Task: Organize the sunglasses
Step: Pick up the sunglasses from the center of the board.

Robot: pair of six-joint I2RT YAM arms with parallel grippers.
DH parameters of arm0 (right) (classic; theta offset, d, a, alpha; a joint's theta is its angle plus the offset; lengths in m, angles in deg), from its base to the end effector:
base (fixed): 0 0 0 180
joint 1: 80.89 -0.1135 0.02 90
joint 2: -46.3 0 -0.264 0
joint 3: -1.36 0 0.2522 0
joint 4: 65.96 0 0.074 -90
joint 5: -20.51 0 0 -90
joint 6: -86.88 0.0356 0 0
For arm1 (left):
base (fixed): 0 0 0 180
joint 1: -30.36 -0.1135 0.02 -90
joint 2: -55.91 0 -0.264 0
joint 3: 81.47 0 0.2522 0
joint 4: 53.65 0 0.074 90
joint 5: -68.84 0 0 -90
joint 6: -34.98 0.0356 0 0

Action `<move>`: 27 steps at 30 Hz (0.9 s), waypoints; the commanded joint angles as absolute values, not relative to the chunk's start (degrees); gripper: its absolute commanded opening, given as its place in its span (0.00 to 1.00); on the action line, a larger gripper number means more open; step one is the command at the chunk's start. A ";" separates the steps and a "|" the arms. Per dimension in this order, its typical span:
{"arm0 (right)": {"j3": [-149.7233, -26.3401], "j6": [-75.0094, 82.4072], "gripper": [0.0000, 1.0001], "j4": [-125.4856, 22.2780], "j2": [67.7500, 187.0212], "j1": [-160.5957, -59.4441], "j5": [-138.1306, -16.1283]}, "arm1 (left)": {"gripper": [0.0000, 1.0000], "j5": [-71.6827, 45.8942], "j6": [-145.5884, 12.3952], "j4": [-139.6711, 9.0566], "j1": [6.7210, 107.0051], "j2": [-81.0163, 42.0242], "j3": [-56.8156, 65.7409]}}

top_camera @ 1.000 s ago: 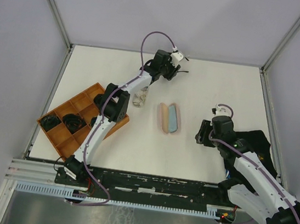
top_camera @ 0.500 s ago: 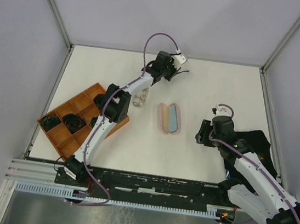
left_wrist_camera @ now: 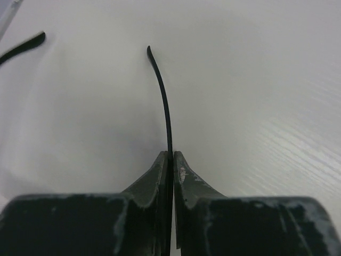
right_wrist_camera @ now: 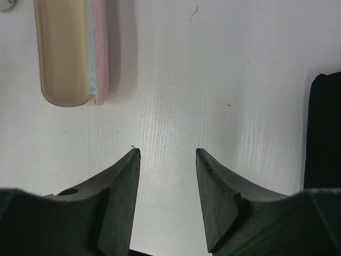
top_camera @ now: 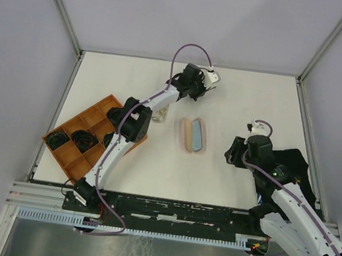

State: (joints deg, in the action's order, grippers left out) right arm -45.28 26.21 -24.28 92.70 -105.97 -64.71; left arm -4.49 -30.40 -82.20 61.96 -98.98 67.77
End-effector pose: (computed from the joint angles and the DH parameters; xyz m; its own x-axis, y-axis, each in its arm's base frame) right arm 0.1572 0.0703 0.2333 -0.7018 0.2105 -0.6806 -0.0253 0.9474 0.3191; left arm 0.5052 -0.3228 0.1399 -0.1419 0.5559 -0.8191 0.8395 0.5060 0.1980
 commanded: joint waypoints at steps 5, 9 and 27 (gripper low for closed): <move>-47.12 27.93 0.55 -22.52 86.66 -105.81 -60.86 | 0.03 -1.55 -26.25 -86.30 65.17 -90.44 63.64; -47.86 28.47 0.55 -20.08 83.12 -105.83 -58.12 | 0.03 -0.92 -26.18 -86.31 67.34 -88.02 61.08; -55.72 25.36 0.55 -8.84 65.65 -105.85 -41.88 | 0.03 8.25 -36.23 -79.46 79.03 -73.93 43.20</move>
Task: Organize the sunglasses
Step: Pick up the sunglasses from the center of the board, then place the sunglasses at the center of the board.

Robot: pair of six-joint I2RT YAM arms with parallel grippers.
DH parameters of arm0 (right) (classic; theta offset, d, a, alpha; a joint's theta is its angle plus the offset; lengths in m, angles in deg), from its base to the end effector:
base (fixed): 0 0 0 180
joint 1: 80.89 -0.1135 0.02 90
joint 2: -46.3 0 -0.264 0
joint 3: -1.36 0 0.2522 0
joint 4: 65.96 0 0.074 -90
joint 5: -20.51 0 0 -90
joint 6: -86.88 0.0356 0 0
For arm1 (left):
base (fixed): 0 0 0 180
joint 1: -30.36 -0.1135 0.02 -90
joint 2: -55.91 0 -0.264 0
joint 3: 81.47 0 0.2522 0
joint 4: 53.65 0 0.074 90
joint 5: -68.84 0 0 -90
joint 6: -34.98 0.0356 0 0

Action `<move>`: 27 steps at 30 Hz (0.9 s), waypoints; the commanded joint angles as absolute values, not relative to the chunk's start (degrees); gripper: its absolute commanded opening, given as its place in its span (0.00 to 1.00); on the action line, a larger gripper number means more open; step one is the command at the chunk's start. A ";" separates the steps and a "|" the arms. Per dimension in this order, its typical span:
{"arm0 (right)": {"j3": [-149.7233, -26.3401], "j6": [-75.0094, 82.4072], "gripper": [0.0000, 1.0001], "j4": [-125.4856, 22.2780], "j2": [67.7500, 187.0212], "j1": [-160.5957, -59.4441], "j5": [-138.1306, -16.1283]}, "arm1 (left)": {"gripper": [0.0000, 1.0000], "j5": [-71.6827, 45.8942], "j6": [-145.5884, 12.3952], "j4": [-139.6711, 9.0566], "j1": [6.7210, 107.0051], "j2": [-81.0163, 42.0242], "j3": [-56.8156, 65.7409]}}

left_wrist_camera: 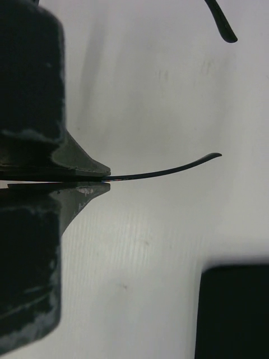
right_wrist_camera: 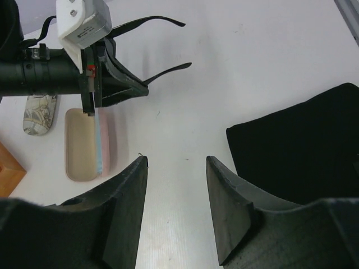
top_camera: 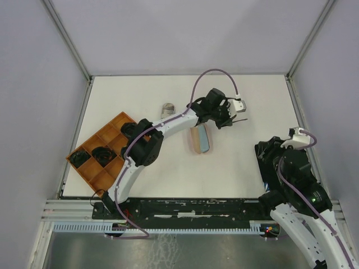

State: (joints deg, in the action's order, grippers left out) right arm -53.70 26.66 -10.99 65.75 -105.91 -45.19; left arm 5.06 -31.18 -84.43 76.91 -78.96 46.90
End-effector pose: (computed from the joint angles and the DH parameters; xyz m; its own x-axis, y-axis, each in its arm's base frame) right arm 0.0755 0.0191 0.3130 -0.2774 0.3701 -0.8866 0.1200 0.9290 0.3502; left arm 0.3607 -0.4037 0.2079 -0.0201 0.5484 -0.8360 0.9852 0.1531 0.0768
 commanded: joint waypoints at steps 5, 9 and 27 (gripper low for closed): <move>-55.38 25.88 0.55 -8.65 64.75 -105.83 -42.02 | 0.03 12.24 -36.52 -80.40 81.23 -72.10 39.20; -55.38 25.98 0.55 -8.45 64.16 -105.83 -41.98 | 0.03 14.61 -32.27 -85.99 82.41 -71.09 37.18; -55.70 24.21 0.58 -8.49 65.36 -105.86 -43.98 | 0.45 13.34 -33.35 -84.83 89.69 -60.44 18.79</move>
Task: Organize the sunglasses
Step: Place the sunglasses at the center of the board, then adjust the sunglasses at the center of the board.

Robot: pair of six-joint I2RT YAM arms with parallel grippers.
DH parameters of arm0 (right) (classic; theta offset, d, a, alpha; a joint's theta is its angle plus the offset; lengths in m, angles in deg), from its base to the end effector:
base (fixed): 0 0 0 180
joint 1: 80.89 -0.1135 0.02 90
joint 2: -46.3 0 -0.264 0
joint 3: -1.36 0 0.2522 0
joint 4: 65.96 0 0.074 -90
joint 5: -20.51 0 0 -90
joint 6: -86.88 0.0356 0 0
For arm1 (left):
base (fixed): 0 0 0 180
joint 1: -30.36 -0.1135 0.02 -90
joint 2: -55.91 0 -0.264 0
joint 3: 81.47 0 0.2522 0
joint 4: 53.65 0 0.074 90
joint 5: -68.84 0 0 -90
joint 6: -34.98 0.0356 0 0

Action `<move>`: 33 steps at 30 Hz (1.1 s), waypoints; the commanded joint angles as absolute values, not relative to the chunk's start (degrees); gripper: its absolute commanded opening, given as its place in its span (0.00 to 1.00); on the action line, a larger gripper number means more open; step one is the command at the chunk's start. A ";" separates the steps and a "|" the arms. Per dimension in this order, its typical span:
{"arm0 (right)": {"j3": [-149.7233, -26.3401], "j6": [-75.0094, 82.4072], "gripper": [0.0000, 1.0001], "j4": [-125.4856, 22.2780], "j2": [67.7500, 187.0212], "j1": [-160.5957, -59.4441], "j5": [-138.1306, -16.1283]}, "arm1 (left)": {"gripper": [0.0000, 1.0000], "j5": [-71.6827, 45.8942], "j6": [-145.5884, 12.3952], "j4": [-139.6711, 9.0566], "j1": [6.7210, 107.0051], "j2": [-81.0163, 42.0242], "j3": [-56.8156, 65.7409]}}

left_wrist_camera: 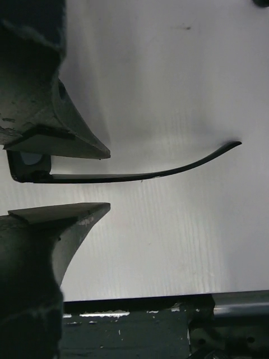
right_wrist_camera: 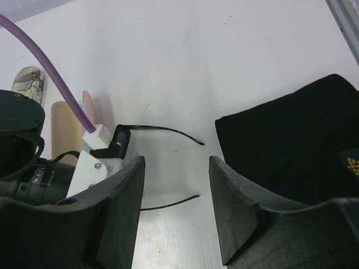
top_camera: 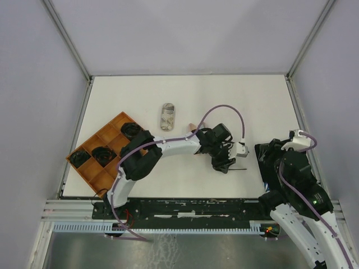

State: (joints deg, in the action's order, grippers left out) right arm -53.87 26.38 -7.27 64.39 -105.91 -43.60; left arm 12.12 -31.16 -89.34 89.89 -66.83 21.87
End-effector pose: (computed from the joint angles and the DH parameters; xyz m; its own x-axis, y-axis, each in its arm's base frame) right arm 0.0688 0.0150 0.3088 -0.2958 0.3508 -0.8885 0.1530 0.9355 0.3184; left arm 0.2164 -0.4064 0.1667 -0.0244 0.7084 -0.7054 0.9728 -0.1457 -0.1800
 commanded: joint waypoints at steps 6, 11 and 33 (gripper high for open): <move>-58.20 20.47 0.63 -7.39 73.69 -105.85 -47.74 | 0.55 11.86 -40.03 -74.73 89.54 -51.03 10.40; -61.53 17.01 0.69 -7.14 85.69 -105.84 -50.70 | 0.56 9.16 -45.58 -67.14 89.45 -41.39 3.91; -80.02 -1.39 0.68 -13.22 136.85 -103.48 -69.64 | 0.56 -27.76 -53.68 -77.80 88.04 -2.35 -14.01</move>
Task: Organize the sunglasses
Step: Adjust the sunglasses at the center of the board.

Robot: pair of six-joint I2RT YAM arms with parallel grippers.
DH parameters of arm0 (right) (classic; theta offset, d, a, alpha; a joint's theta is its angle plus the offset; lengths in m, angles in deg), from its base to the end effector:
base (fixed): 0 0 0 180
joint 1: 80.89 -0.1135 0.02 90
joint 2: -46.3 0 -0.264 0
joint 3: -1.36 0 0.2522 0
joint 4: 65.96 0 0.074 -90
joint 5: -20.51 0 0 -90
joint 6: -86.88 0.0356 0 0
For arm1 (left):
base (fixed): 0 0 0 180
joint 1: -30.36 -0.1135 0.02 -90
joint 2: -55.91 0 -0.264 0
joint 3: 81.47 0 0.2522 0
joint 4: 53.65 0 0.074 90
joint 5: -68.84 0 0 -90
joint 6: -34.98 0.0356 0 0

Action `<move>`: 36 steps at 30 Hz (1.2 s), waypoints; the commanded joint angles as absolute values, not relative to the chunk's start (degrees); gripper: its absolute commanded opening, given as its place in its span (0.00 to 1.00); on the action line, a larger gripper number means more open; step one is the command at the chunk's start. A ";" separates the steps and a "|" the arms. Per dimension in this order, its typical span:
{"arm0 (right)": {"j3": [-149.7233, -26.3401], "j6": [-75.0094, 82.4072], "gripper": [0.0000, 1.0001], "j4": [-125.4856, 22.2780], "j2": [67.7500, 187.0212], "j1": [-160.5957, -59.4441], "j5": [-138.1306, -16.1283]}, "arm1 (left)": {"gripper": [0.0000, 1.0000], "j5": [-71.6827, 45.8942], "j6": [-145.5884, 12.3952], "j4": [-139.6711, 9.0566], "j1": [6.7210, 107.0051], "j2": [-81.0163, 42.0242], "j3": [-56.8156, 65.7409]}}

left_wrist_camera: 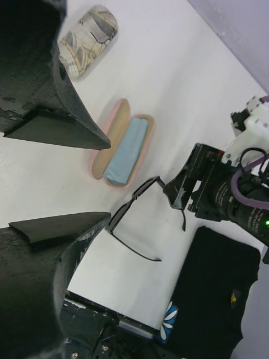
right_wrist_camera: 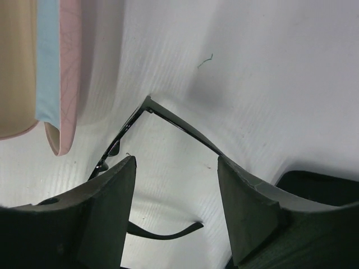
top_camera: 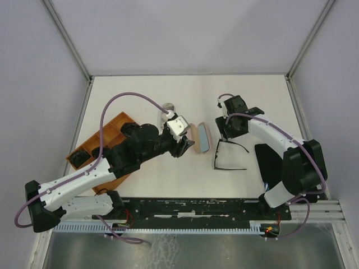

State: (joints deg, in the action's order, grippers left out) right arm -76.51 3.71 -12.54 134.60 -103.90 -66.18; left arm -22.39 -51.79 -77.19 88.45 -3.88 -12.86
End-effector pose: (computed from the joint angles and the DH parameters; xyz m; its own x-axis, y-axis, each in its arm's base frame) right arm 0.2847 0.1187 0.2334 -0.8640 -0.2379 -0.4438 -0.2660 0.9640 0.0010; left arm 0.1288 -0.2053 0.3525 -0.0869 0.2461 -0.9653 0.8439 0.5331 0.0599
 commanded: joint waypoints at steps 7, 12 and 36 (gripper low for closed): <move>-80.52 -4.19 0.61 -12.61 141.01 -103.30 -70.94 | 0.55 -26.97 -53.45 -78.21 87.92 -3.42 -13.54; -80.84 -4.69 0.58 -13.30 143.46 -103.19 -71.98 | 0.55 -26.29 -53.17 -78.31 87.88 -4.14 -13.24; -81.41 -6.77 0.64 -12.32 139.43 -103.05 -73.90 | 0.55 -26.17 -52.64 -78.40 87.86 -4.45 -13.06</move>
